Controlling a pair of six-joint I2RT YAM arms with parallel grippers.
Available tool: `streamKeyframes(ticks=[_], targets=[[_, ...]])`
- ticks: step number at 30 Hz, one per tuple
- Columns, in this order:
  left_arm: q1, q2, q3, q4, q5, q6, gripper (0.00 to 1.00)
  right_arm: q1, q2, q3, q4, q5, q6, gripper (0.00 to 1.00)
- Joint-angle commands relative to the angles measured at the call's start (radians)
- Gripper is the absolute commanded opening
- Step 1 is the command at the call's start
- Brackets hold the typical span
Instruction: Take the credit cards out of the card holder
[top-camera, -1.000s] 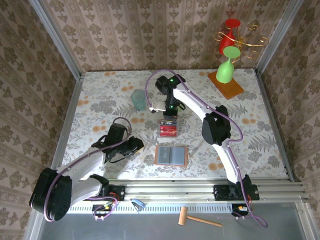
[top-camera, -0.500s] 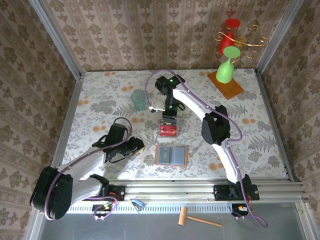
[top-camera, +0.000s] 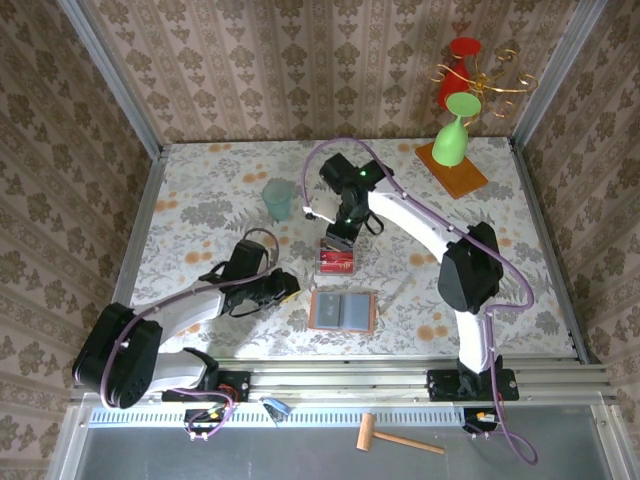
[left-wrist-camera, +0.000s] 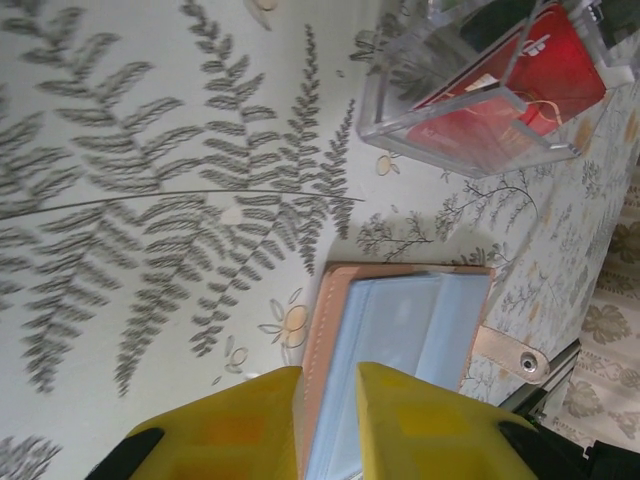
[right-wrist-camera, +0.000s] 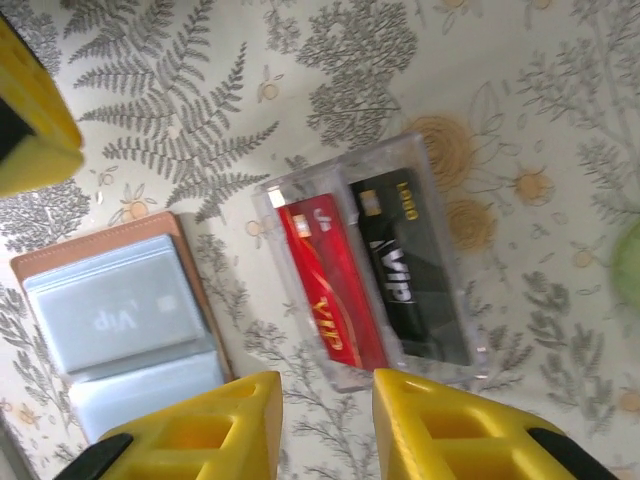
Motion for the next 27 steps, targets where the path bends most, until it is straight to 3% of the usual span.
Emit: streamKeyframes(ticks=[1, 12, 18, 27], targets=[[-0.023, 0.045, 0.029, 0.052, 0.031, 0.013, 0.19, 0.013, -0.087, -0.121, 0.140, -0.050, 0.182, 0.30], [-0.118, 0.154, 0.034, 0.123, 0.013, -0.025, 0.13, 0.016, -0.290, -0.487, 0.389, 0.038, 0.552, 0.31], [-0.142, 0.166, 0.011, 0.149, 0.006, -0.045, 0.11, 0.019, -0.412, -0.679, 0.570, 0.001, 0.756, 0.30], [-0.163, 0.170, -0.024, 0.151, 0.000, -0.056, 0.09, 0.058, -0.497, -0.822, 0.665, -0.010, 0.928, 0.28]])
